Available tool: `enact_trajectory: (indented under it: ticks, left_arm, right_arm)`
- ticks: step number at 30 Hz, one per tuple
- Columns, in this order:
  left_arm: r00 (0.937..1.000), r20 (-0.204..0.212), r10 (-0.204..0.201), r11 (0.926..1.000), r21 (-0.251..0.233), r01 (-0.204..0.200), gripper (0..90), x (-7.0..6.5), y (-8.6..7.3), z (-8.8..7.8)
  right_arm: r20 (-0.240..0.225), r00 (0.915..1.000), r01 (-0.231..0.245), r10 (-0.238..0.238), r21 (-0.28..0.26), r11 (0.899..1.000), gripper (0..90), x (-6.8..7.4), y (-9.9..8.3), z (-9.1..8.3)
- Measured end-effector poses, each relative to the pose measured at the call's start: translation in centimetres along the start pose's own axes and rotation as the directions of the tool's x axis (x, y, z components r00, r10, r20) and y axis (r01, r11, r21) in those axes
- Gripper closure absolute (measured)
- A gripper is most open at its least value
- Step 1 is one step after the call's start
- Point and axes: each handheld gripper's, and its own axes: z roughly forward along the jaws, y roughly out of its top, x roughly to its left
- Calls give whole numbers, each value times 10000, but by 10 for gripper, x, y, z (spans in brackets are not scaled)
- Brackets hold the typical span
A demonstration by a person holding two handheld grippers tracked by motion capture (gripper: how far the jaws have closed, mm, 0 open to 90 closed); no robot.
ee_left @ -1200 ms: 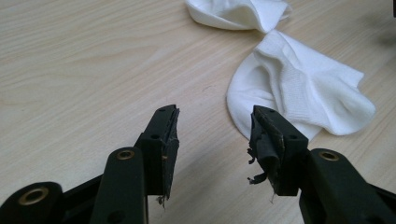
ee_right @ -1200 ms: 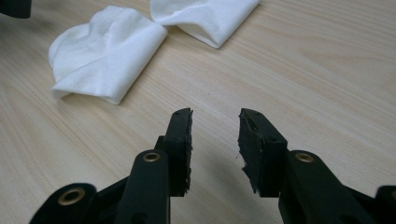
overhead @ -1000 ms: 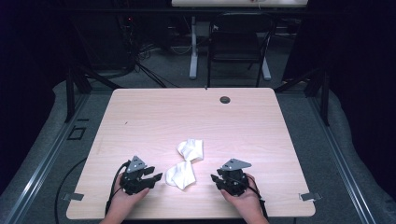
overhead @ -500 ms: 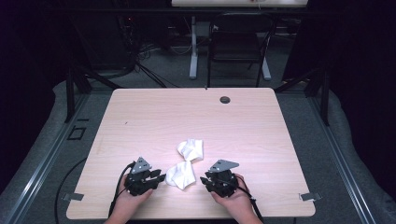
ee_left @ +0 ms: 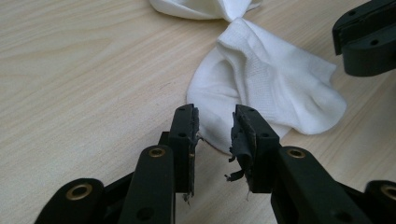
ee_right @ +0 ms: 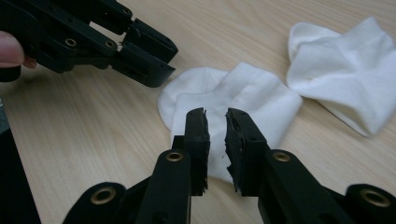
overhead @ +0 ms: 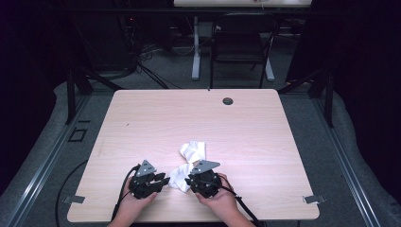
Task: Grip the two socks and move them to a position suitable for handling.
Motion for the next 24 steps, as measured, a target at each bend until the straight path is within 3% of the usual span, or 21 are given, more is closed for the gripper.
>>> enact_trajectory:
  ticks: [15,24]
  left_arm:
    - [9995,-185,-244,9996,-166,241,693,8,1,-5]
    - [9995,-198,-250,9996,-167,247,691,10,1,-7]
  right_arm:
    - [-323,9992,224,-219,163,9996,771,15,9,29]
    - [-67,9978,669,-666,564,9962,751,20,7,41]
